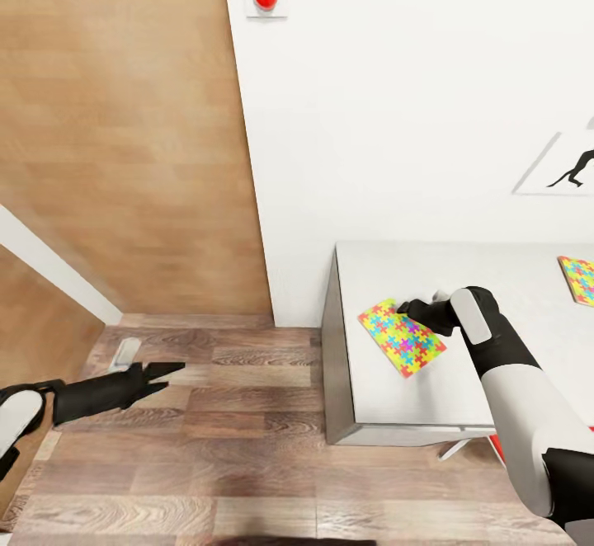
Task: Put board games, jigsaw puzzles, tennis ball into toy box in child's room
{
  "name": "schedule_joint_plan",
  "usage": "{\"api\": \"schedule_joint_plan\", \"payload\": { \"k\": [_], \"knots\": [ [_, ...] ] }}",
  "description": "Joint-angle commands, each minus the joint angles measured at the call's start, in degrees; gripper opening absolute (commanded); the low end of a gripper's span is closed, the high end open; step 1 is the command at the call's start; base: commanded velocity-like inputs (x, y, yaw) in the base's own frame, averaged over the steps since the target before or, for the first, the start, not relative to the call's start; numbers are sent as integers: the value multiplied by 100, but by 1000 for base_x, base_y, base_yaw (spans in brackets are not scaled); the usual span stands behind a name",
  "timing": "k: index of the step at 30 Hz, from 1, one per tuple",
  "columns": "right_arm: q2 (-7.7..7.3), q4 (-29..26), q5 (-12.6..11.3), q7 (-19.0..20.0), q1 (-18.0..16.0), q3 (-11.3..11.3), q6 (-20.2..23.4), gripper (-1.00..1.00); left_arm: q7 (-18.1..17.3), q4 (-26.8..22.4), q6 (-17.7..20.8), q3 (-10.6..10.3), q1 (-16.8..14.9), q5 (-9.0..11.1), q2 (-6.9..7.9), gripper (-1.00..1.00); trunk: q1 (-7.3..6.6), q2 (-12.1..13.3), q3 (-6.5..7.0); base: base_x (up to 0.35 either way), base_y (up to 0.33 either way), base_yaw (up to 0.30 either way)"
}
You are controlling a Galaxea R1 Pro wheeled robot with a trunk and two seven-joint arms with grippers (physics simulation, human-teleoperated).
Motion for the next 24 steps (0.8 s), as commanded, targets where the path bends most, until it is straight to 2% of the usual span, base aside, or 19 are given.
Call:
{"api": "schedule_joint_plan", "payload": {
  "k": [1,3,4,6,10,24],
  "knots": [
    [4,142,-115,-48,1,-4,7,100,193,3,12,-77,-79,-208,-253,100,4,-8,-9,0,14,0],
    [8,137,-112,-51,1,-4,8,100,571,3,29,-146,-159,-505,-631,100,4,-8,-9,0,119,0],
    [6,135,-111,-52,1,-6,9,100,679,2,35,-161,-179,-608,-734,100,4,-8,-9,-14,201,0],
    [0,134,-111,-52,1,-10,9,100,793,2,40,-165,-201,-716,-835,100,4,-8,-9,-35,239,0],
    [-5,133,-110,-53,1,-12,14,100,854,2,37,-155,-213,-786,-880,100,4,-8,-9,-13,152,0],
    [-6,133,-110,-53,1,-9,75,100,863,2,38,-153,-207,-808,-895,100,4,-8,-9,-1,129,0]
  ]
}}
